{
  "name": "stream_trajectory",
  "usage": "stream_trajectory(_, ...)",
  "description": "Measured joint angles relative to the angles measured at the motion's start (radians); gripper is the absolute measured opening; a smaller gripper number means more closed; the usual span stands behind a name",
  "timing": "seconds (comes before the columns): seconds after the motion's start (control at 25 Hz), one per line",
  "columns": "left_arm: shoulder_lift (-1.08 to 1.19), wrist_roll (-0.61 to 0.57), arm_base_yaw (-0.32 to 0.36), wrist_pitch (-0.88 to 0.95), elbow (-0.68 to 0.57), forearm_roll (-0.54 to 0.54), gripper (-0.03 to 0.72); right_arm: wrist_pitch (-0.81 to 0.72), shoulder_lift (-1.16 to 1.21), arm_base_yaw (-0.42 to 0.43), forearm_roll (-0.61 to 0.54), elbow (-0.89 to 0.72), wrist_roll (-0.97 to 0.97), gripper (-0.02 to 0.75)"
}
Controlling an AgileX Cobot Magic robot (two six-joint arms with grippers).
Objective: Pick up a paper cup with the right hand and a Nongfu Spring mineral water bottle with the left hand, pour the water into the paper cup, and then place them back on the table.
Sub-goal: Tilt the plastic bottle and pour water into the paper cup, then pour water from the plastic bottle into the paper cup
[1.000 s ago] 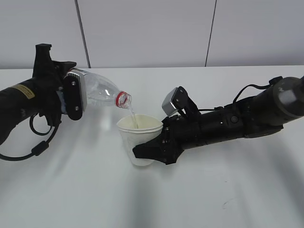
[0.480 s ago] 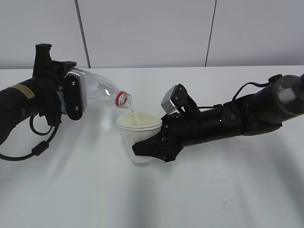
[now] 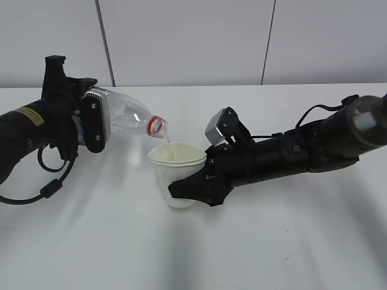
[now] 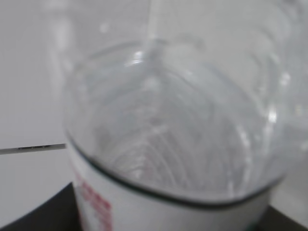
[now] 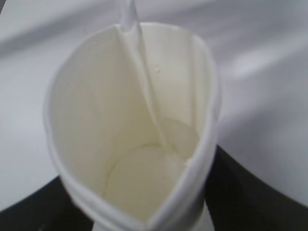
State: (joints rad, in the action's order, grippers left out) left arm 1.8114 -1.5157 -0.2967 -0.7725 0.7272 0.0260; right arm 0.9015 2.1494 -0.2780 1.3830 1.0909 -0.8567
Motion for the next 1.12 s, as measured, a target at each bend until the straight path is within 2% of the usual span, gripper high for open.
stream_trajectory(1.12, 0.0, -0.002, 0.0, -0.006, 0.0, 0.0, 0.389, -0.002, 0.0, 0.0, 0.006, 0.0, 0.002, 0.471)
